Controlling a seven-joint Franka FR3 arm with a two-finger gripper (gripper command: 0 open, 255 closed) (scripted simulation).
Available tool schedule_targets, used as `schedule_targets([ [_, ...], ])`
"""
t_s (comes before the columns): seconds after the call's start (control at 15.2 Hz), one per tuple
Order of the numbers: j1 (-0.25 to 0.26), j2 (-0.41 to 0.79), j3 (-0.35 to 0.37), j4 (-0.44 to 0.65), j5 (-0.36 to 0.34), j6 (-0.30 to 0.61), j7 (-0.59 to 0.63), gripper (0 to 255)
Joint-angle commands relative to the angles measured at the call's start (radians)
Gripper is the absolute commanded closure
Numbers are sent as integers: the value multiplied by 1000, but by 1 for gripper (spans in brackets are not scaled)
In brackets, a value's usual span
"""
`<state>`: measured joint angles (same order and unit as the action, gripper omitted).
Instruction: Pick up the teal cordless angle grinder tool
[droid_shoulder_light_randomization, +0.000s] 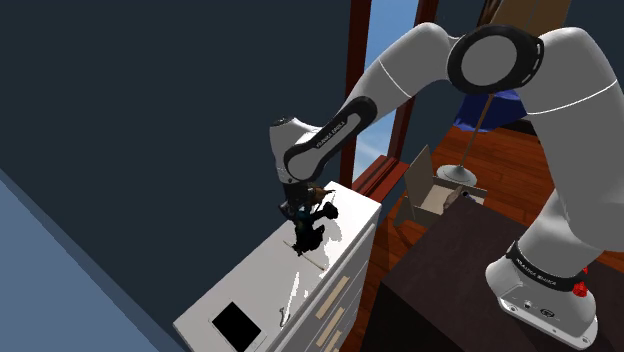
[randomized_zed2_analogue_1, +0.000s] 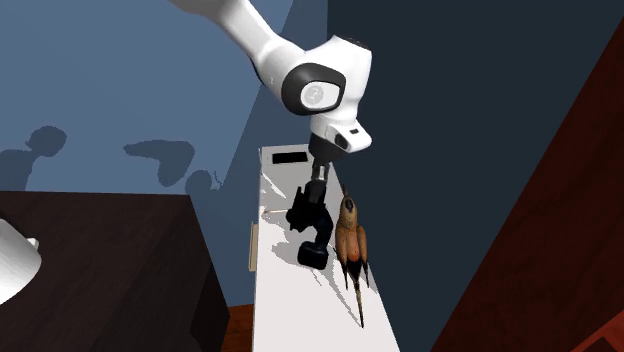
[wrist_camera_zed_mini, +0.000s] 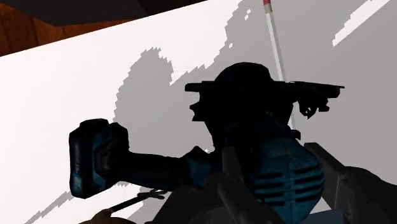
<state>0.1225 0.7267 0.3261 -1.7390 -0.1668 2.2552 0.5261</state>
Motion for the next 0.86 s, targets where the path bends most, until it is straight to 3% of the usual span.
schedule_targets([
  [0.0,-9,-17,15,7,-5,-10,-47,255],
  [0.79,-29,-111,41,2,23,-99,-56,255],
])
